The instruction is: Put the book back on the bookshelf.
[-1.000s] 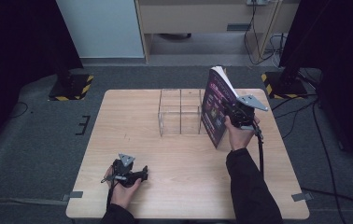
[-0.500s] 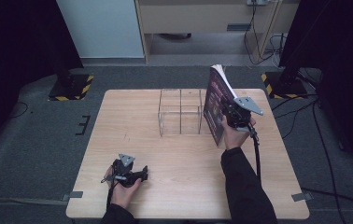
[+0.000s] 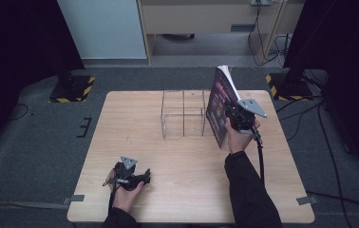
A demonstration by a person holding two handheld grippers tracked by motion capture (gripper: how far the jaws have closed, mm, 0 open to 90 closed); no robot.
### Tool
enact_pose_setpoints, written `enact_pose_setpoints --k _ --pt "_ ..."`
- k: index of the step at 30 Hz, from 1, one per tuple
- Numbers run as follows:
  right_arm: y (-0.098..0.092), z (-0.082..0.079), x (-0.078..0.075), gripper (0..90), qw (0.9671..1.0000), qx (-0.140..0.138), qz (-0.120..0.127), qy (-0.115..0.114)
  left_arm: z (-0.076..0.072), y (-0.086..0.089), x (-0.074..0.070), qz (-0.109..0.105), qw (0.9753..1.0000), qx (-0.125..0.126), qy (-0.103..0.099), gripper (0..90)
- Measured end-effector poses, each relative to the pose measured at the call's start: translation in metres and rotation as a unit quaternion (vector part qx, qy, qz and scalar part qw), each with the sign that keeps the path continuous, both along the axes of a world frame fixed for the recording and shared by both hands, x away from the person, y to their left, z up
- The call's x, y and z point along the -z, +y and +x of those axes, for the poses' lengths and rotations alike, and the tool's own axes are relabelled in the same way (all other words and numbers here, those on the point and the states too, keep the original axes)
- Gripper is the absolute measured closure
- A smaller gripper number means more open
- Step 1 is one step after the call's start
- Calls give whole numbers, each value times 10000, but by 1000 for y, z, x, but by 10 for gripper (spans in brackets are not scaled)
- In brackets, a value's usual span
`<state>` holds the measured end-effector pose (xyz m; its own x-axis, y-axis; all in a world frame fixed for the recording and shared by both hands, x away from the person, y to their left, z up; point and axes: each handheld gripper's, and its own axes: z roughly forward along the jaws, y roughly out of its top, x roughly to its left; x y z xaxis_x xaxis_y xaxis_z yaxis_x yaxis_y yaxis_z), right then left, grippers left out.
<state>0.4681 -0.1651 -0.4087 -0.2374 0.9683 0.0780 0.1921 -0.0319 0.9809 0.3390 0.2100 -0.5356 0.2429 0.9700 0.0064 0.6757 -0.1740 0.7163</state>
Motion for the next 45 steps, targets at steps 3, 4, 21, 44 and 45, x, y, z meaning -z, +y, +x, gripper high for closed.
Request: enact_pose_setpoints --k 3,4,21,44,45 --pt "-1 0 -1 707 10000 -89 -6 36 0 0 0 2 10000 0 0 97" --pt "-2 0 -1 699 9999 -101 -15 48 0 0 0 1 10000 0 0 97" --pt "-8 -3 -1 297 9987 -432 -63 259 0 0 0 2 10000 0 0 97" --pt "-51 -75 21 144 9914 -1054 -276 731 1 -1 0 -6 10000 -17 3 88" --pt "-52 -77 23 142 9911 -1053 -285 768 1 -1 0 -10 10000 -15 4 87"
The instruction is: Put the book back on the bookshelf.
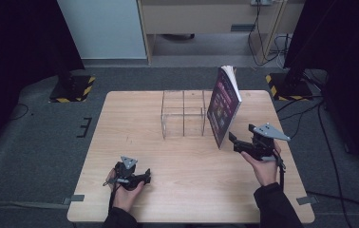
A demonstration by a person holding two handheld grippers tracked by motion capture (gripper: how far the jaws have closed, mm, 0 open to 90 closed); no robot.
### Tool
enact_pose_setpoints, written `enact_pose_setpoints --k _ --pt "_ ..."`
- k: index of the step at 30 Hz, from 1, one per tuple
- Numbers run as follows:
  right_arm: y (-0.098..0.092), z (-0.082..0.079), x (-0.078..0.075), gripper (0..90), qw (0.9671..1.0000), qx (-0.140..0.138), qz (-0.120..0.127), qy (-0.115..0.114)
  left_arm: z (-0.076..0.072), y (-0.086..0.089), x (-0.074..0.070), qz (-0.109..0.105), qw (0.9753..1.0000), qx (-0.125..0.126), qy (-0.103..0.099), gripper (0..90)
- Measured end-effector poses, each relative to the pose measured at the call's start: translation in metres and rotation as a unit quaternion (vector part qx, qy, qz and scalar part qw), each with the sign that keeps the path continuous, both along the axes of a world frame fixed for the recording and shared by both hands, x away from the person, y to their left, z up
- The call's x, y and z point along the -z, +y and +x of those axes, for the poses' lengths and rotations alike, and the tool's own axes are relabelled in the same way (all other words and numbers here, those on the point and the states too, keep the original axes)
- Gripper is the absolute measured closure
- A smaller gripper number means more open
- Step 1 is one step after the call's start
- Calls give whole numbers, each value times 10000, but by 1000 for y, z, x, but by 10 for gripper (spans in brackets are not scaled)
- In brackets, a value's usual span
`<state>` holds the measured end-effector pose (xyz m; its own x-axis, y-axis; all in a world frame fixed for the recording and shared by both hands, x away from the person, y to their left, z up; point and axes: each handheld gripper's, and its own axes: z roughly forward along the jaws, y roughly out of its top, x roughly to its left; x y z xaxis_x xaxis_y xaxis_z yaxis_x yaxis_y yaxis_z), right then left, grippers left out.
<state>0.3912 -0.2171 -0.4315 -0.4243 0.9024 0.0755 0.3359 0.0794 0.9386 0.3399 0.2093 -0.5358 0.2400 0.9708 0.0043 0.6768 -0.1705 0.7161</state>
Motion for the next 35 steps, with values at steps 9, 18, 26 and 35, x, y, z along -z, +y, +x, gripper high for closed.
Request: enact_pose_setpoints --k 9,18,26,35 --pt "-12 -18 19 130 9996 -12 -156 246 0 0 0 -3 10000 5 3 86" --pt "-22 -32 48 125 9977 -86 -325 587 0 0 0 -5 10000 4 3 86" --pt "-37 -33 77 112 9919 -48 -649 1089 0 0 0 -6 10000 8 4 85" --pt "-56 -34 95 94 9861 98 -935 1373 0 0 0 -10 10000 11 5 84"
